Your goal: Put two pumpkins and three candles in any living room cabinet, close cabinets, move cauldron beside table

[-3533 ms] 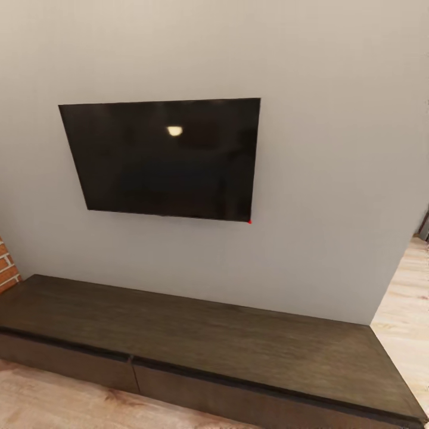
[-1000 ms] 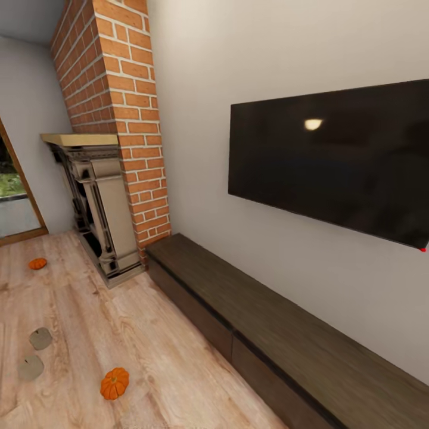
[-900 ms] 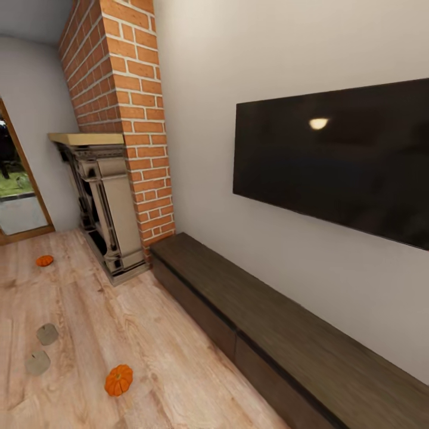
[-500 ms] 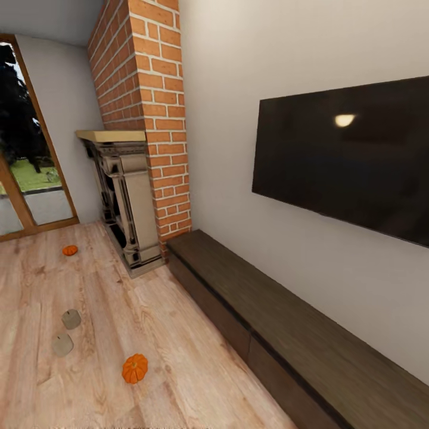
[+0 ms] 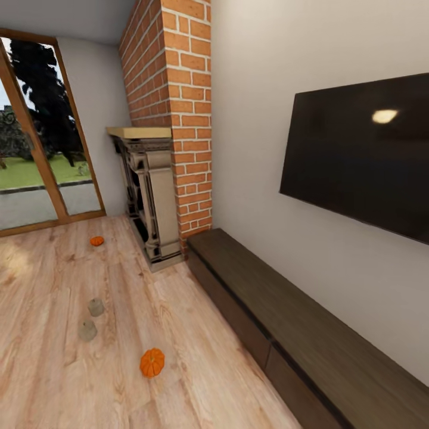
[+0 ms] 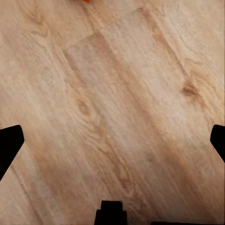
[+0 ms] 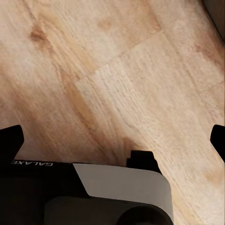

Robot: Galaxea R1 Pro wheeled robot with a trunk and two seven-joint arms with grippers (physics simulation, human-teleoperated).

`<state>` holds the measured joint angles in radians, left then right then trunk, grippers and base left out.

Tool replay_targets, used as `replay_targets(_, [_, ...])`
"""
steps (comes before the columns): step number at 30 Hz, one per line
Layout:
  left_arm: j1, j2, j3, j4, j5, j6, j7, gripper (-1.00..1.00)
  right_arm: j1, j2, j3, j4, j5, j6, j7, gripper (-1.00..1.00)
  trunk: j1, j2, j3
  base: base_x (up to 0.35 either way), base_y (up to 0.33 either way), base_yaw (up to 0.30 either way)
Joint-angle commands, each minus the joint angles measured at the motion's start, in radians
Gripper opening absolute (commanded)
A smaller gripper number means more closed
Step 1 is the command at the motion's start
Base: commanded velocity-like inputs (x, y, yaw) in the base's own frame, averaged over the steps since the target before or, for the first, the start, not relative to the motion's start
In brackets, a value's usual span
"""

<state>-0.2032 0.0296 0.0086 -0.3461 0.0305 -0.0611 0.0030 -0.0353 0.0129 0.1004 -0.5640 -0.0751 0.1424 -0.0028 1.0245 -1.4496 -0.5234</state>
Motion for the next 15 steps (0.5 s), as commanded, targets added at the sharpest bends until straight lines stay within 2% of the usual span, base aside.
replay_targets(1, [-0.001,0.000,0.001,0.001,0.003,-0.009,0.002,1.00,0.000,-0.001,0.002,-0.002,-0.008,0.004,0.000,1.00,0.000,0.000,-0.002,0.305,0.000,0.171])
replay_targets(6, [-0.001,0.000,0.001,0.012,0.003,-0.021,0.006,1.00,0.000,-0.001,0.002,-0.002,-0.008,0.003,0.000,1.00,0.000,0.000,-0.003,0.230,0.000,0.054])
replay_targets(15, [-0.001,0.000,0.001,0.017,0.002,-0.035,0.006,1.00,0.000,-0.001,0.002,-0.002,-0.008,0.002,0.000,1.00,0.000,0.000,-0.003,0.025,-0.022,0.004])
